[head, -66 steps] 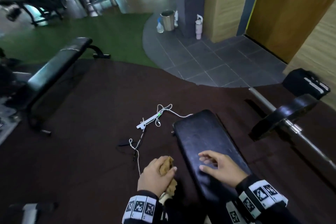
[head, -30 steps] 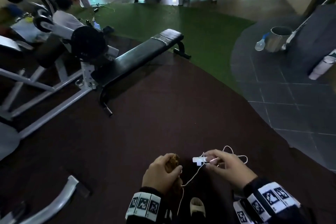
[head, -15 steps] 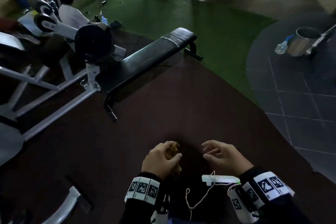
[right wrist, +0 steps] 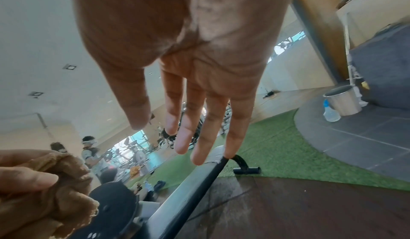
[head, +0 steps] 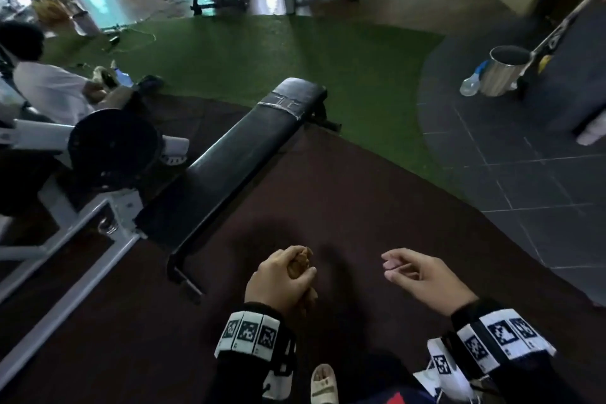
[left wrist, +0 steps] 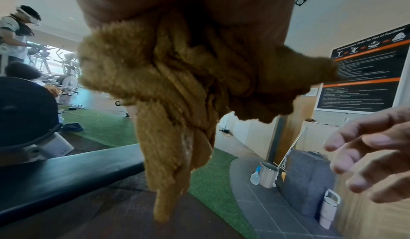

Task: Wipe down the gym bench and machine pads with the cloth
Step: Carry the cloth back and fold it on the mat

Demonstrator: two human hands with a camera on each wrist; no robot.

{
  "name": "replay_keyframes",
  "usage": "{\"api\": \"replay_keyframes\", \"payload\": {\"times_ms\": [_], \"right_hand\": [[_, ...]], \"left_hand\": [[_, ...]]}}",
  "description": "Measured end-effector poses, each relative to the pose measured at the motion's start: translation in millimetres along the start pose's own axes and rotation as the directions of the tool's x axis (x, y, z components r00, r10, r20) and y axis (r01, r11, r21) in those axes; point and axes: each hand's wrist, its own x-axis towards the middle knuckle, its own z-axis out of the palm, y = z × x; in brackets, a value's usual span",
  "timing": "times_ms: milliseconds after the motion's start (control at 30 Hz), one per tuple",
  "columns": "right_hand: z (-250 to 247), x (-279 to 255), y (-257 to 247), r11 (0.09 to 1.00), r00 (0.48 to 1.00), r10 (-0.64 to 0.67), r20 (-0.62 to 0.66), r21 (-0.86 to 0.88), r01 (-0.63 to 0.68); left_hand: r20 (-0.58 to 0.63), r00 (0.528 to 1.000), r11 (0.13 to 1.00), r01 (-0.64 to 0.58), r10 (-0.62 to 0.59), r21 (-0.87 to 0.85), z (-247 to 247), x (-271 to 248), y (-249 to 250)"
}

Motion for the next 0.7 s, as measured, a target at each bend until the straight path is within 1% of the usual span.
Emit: {"api": "replay_keyframes", "payload": {"times_ms": [200,367,567,700], "right_hand": [[-25.6,47.9,-5.1,0.997,0.991,0.080,-0.111,0.011,-0.079],[-64.5,98.9,-1.3,0.992,0.978,0.124,-0.170,0.022,-0.122],[-145.4,189.2,9.8,0.986,0.964,0.156,-0.214,-0.031,-0.167],[-203.0,240.3,16.9,0.987,0.958,0.145,-0.248,-0.035,-0.158]], "left_hand": [[0.114,0.988,0.995,-0.100,0.101,-0.008,3.2,82.9,30.0],[0.245,0.954,0.985,-0.170,0.174,-0.038,19.9,154.0,75.1],[0.323,0.911,0.965,-0.262,0.255,-0.022,48.9,268.3,156.0],[0.352,0.889,0.952,-0.304,0.293,-0.025,65.2,338.6,214.8]]}}
